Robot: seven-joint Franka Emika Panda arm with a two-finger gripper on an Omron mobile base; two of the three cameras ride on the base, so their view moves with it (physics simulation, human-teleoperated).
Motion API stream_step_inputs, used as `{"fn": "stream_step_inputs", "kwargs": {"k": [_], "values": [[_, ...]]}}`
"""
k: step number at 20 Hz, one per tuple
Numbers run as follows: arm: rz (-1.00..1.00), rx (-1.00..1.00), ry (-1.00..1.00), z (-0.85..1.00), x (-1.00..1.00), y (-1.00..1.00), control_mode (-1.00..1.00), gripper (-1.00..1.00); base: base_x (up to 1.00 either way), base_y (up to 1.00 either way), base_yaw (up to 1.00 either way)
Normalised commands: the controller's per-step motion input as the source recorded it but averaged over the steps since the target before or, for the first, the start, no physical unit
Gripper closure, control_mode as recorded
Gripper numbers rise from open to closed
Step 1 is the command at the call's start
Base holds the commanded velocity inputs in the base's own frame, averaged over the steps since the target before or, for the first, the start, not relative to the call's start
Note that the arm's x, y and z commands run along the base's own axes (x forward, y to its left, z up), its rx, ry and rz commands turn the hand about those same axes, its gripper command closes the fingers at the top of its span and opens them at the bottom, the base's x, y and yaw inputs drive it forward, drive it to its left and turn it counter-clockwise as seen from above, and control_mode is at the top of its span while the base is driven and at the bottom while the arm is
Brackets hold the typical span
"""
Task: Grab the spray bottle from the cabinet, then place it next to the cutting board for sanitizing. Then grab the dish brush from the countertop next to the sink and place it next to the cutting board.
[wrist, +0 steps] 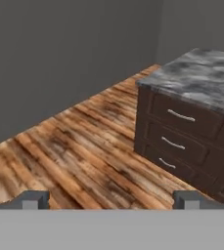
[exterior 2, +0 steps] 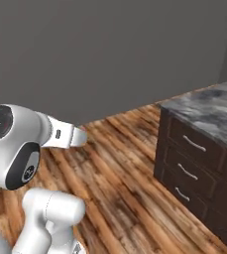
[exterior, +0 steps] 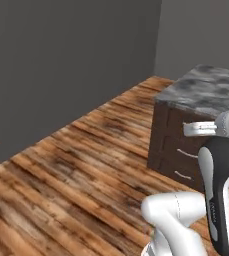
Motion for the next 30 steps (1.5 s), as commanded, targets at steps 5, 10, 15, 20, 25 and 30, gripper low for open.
{"fn": "stream_step_inputs", "kwargs": {"k": [5,10,15,20,25,30], "values": [[0.0,0.0,0.0,0.0,0.0,0.0,1.0,-1.0,0.0,-0.42,-0.69],[0.0,0.0,0.0,0.0,0.0,0.0,1.0,-1.0,0.01,-0.39,-0.54],[0.0,0.0,0.0,0.0,0.0,0.0,1.0,-1.0,0.0,-0.56,-0.34],[0.0,0.0,0.0,0.0,0.0,0.0,1.0,-1.0,0.0,-0.86,-0.36],[0.0,0.0,0.0,0.0,0.0,0.0,1.0,-1.0,0.37,-0.69,-0.31],[0.0,0.0,0.0,0.0,0.0,0.0,1.0,-1.0,0.55,-0.87,-0.06]]}}
